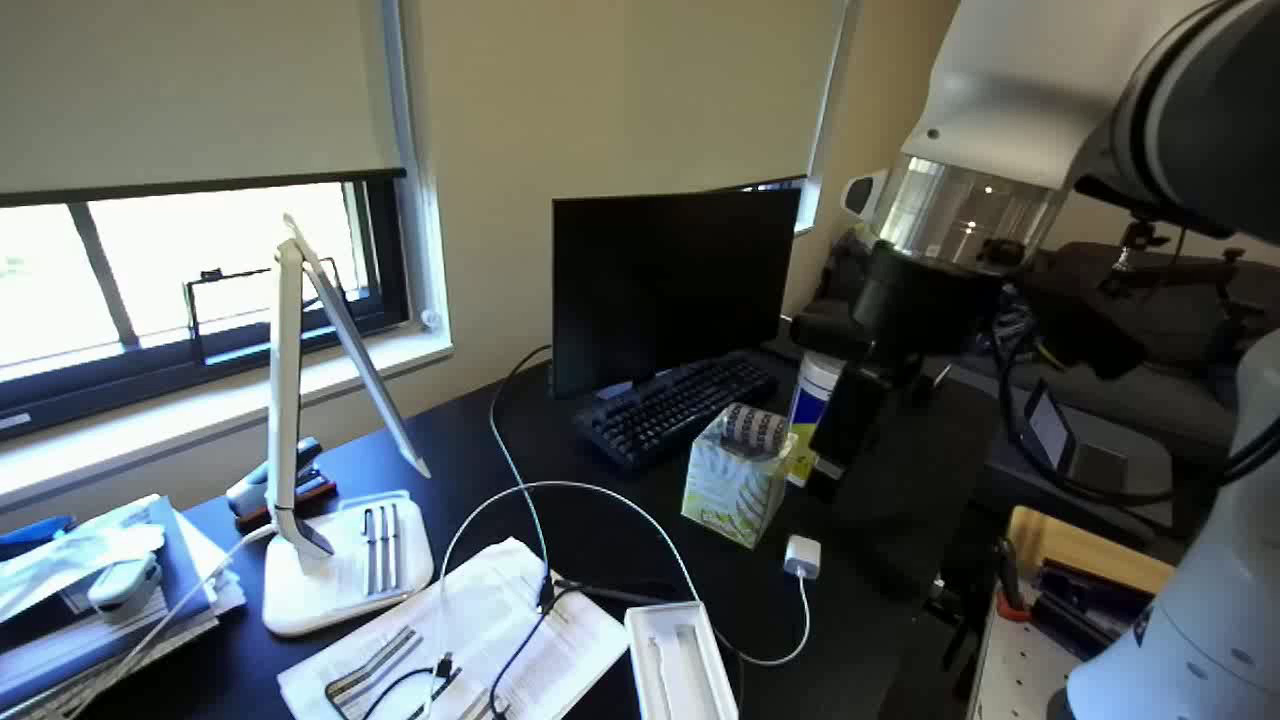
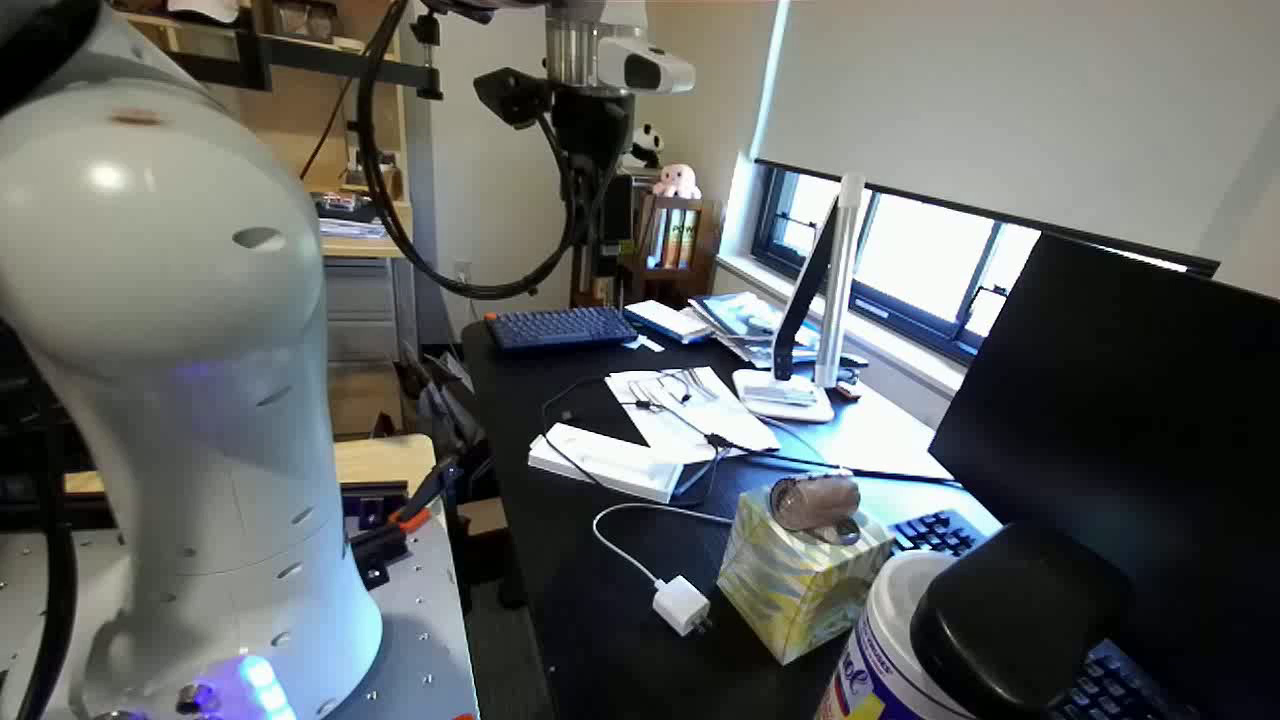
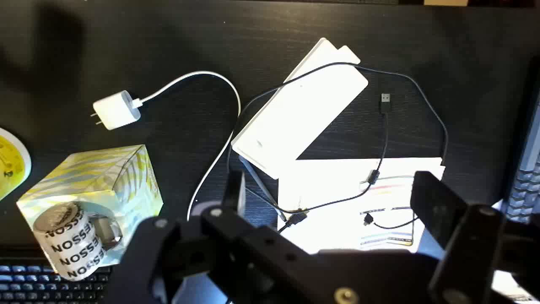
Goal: Turn the table lamp upward
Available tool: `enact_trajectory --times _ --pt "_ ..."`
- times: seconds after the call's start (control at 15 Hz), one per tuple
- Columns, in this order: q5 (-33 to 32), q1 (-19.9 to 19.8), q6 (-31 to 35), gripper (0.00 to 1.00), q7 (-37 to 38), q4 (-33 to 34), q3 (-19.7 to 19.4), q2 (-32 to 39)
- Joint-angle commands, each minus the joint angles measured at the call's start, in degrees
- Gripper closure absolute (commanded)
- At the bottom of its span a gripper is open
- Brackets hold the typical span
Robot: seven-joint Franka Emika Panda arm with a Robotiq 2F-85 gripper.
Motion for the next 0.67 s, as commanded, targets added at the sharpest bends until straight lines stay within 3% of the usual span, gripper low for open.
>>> enact_trajectory --times 0.0,0.4,0.6 --pt "-0.2 0.2 -0.2 0.0 0.1 0.0 -0.2 0.0" --pt "-0.3 0.0 0.3 0.0 0.2 0.2 -0.1 0.6" --pt "-1.6 -2.4 10.8 0.0 0.2 1.5 1.1 5.9"
